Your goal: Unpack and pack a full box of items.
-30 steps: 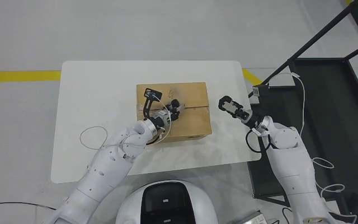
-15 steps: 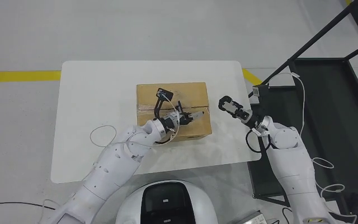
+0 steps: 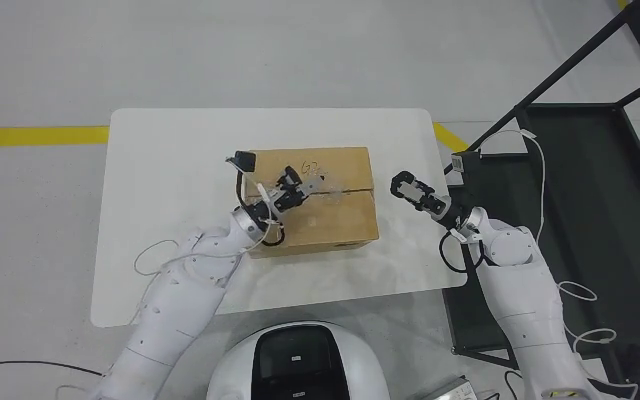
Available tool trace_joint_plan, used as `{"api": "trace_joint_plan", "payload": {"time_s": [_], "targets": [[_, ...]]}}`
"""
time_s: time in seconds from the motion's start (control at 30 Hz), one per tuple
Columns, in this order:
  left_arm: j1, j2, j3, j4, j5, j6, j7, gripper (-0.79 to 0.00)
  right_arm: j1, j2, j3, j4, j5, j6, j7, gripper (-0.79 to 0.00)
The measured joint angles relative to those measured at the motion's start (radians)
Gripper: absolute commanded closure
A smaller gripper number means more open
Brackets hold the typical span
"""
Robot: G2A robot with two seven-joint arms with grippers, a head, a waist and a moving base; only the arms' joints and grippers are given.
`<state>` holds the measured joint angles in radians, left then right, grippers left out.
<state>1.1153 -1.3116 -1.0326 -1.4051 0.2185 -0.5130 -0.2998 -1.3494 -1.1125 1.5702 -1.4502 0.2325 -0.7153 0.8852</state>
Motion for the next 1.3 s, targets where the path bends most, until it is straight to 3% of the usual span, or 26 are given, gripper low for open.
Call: {"api": "trace_joint_plan", "payload": {"time_s": [0.27,0.43,0.83,1.07,1.3], "targets": [[0.158,0.044,-0.160,-0.134,-0.049,-0.033,-0.068,-0.785,0.000,0.000,0.000,0.000,0.000,0.000,0.000,-0.785],[0.239,0.065,-0.269,-0.171,-0.106,-0.051,-0.078,-0.785,0.000,0.000,0.000,0.000,0.000,0.000,0.000,-0.785],[0.392,0.089,-0.526,-0.187,-0.270,-0.115,0.086,-0.785,0.046,-0.002,-0.085,-0.035,-0.006,0.064,0.040,-0.785],[0.443,0.091,-0.596,-0.179,-0.334,-0.109,0.151,-0.785,0.176,-0.019,-0.265,-0.037,0.068,0.135,0.192,-0.785],[0.443,0.091,-0.596,-0.179,-0.333,-0.109,0.151,-0.785,0.372,-0.074,-0.528,0.063,-0.016,0.243,0.176,-0.785]]}}
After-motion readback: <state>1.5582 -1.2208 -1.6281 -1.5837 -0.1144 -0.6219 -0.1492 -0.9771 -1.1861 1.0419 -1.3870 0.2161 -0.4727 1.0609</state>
